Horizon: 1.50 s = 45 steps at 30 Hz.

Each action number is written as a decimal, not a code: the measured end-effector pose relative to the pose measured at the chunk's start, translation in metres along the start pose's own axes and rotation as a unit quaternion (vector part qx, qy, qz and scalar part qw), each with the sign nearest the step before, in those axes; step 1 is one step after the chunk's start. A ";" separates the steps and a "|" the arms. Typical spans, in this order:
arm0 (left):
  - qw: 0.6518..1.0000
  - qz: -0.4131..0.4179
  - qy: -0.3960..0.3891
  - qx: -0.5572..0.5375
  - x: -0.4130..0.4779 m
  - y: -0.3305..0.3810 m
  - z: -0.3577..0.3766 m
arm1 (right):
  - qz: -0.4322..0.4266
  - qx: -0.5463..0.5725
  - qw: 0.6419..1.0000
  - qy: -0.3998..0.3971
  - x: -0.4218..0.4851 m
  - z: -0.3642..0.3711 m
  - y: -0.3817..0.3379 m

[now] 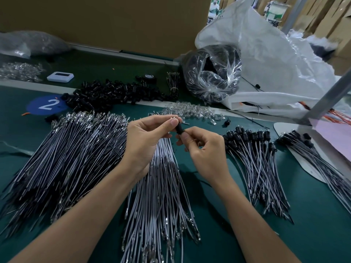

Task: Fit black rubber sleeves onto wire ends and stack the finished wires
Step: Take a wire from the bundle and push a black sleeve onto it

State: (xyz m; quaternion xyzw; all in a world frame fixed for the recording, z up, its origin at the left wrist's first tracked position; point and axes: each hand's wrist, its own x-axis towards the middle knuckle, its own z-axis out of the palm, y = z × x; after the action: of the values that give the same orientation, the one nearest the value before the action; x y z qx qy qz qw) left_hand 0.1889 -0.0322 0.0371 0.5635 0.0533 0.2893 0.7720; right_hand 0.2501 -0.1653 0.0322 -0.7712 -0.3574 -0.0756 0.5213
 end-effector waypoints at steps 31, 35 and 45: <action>0.995 -0.026 -0.095 0.021 -0.004 -0.005 0.003 | 0.006 0.108 0.994 0.034 0.002 0.001 0.005; 0.998 -0.001 -0.064 0.012 -0.005 -0.006 0.005 | 0.002 0.107 0.994 0.025 0.001 0.003 0.005; 0.996 0.063 -0.062 -0.014 -0.013 -0.003 0.011 | 0.001 0.179 0.983 0.035 -0.003 0.010 0.005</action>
State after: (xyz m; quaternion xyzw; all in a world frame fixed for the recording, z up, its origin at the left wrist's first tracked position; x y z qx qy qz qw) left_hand 0.1840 -0.0487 0.0353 0.5717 -0.0345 0.3021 0.7621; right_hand 0.2480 -0.1592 0.0227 -0.6626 -0.3459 -0.0365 0.6633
